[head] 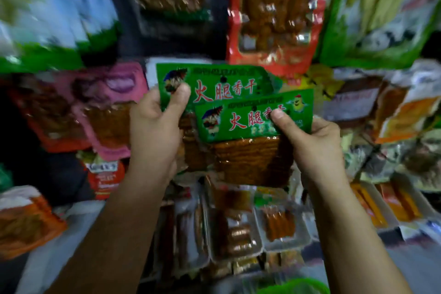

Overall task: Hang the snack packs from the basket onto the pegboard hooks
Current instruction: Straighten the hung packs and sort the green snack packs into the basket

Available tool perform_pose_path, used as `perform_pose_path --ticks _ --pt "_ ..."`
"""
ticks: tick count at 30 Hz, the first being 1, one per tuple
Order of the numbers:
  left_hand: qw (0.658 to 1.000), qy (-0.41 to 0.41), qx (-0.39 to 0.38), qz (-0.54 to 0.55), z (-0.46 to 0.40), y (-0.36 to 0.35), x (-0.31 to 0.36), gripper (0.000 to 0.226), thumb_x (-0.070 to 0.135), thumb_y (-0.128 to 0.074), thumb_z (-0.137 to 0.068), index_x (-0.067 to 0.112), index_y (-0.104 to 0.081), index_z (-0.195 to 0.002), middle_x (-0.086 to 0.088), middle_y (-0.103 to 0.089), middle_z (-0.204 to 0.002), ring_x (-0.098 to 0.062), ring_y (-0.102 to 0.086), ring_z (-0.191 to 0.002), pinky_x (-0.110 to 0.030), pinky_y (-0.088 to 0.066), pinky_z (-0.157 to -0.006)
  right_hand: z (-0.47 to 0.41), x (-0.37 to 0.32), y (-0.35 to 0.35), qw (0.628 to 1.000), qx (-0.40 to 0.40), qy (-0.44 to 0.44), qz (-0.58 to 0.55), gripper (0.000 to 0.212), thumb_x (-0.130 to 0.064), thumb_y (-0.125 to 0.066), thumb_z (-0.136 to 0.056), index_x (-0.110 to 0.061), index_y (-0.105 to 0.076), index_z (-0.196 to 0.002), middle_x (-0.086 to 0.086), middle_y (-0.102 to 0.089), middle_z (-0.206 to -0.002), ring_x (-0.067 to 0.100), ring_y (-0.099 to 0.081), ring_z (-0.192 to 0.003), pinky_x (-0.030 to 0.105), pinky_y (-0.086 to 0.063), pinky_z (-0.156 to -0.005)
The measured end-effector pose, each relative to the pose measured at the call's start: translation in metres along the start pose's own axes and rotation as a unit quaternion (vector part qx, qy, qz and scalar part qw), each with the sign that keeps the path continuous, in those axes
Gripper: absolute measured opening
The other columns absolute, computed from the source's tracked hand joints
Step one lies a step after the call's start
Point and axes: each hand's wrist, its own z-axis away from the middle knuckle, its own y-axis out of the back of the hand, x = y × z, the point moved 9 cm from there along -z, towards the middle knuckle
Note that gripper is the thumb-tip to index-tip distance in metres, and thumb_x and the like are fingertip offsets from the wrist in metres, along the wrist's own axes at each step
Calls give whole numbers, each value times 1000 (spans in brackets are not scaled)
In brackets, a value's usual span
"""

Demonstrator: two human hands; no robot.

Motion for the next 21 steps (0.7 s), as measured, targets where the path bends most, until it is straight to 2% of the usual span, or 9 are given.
perform_pose_path --ticks 4,7,8,11,14,17,21 --pt "998 -58 -25 21 -42 20 59 8 13 -60 -87 14 -67 -90 3 -74 -85 -15 -69 -84 -33 -57 -77 -17 -61 -47 991 26 118 51 13 -21 -75 -79 -29 -73 -68 -21 -71 -69 -10 -60 -67 9 -44 -62" --pt "997 -64 -37 38 -68 34 84 11 9 -58 -90 15 -67 -85 5 -75 -79 -10 -71 -75 -26 -57 -65 -23 -98 -76 979 40 188 65 10 -21 -74 -77 -30 -71 -75 -17 -72 -72 -8 -62 -70 11 -46 -67" --pt "996 -58 -42 46 -75 37 88 12 10 -57 -90 14 -67 -85 3 -75 -79 -12 -71 -75 -27 -57 -65 -24 -109 -84 976 38 206 55 7 -23 -74 -76 -30 -71 -76 -17 -72 -73 -8 -63 -70 10 -46 -67" --pt "995 -48 -53 67 -95 44 98 13 14 -59 -87 14 -71 -83 -3 -76 -82 -18 -72 -78 -37 -59 -68 -31 -135 -105 972 14 233 32 6 -29 -70 -71 -31 -71 -77 -21 -73 -77 -8 -65 -71 9 -48 -66" --pt "992 -73 -76 71 -109 39 115 16 16 -59 -86 20 -74 -80 -3 -76 -84 -17 -73 -78 -27 -57 -60 -43 -160 -116 962 -4 271 41 15 -22 -68 -77 -32 -69 -87 -25 -72 -82 -10 -65 -77 6 -46 -69" --pt "991 -101 -75 48 -123 33 131 15 17 -60 -87 19 -73 -79 0 -76 -82 -14 -72 -78 -23 -55 -60 -61 -177 -117 955 -1 292 47 28 -8 -66 -84 -33 -67 -95 -28 -71 -93 -7 -66 -90 7 -47 -78" --pt "987 -135 -80 12 -143 17 158 13 22 -67 -84 23 -74 -74 -1 -76 -81 -16 -73 -77 -26 -57 -62 -82 -190 -120 956 10 292 37 24 -7 -62 -88 -26 -69 -102 -15 -73 -93 -1 -67 -88 11 -49 -76"
